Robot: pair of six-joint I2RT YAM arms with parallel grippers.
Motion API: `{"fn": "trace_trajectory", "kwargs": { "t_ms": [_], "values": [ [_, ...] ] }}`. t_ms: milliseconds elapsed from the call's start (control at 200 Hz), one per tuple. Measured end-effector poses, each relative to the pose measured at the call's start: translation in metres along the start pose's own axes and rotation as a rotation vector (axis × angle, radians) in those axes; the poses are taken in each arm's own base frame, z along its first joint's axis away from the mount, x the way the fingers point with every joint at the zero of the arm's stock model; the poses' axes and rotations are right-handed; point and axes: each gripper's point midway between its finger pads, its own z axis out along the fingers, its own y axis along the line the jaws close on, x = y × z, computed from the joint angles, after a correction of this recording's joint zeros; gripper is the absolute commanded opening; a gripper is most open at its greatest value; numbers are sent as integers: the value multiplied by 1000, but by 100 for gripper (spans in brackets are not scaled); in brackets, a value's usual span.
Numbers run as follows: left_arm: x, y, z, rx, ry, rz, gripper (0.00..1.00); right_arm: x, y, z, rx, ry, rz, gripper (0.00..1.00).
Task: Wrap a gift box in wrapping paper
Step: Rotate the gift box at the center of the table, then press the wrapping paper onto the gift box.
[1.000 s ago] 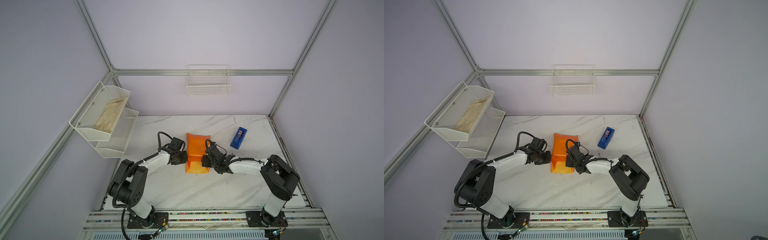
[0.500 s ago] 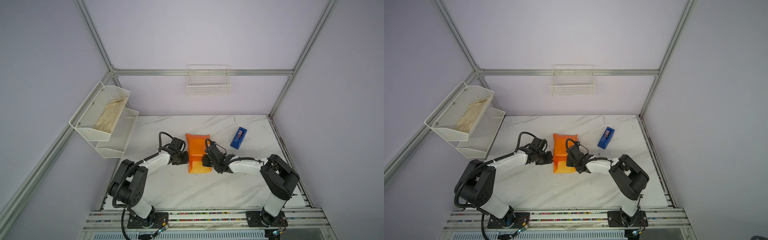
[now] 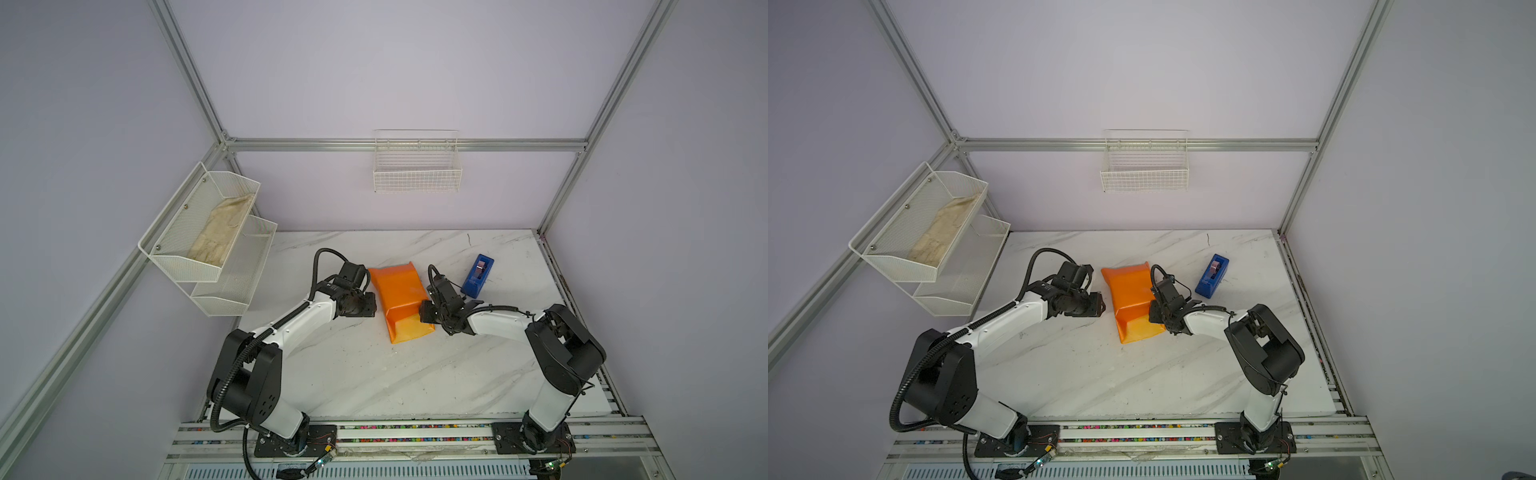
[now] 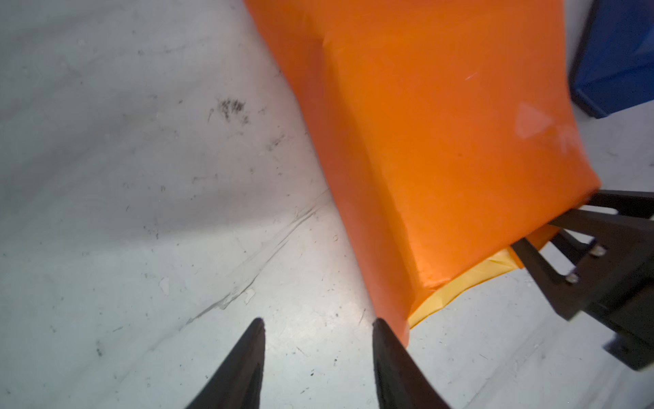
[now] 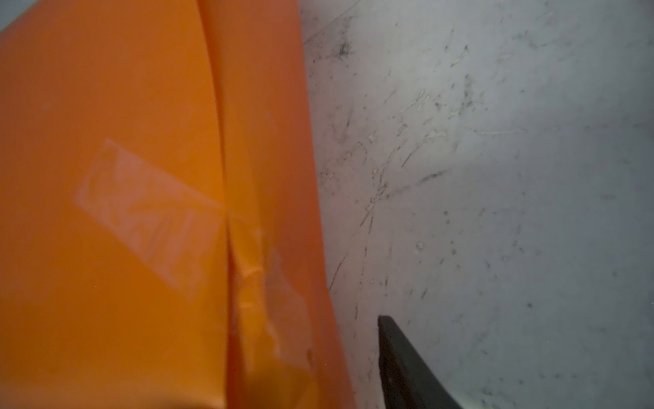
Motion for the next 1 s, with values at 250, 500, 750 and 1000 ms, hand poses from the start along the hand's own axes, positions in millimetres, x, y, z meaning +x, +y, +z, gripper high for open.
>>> {"fn": "trace_trajectory", "kwargs": {
  "t_ms": [250, 500, 750, 1000],
  "values": [
    [-40, -50, 9, 208, 17, 41, 23, 4, 2, -12, -17, 37, -53, 61],
    [-16, -54, 41, 259, 158, 5, 20, -5, 8, -40, -27, 40, -69, 62],
    [-16, -55, 43, 264, 165, 2, 19, -17, 27, -89, -84, 22, -64, 39],
    [-18, -56, 41, 264, 162, -7, 28, 5, 88, -86, -332, 101, -39, 10]
  ]
}}
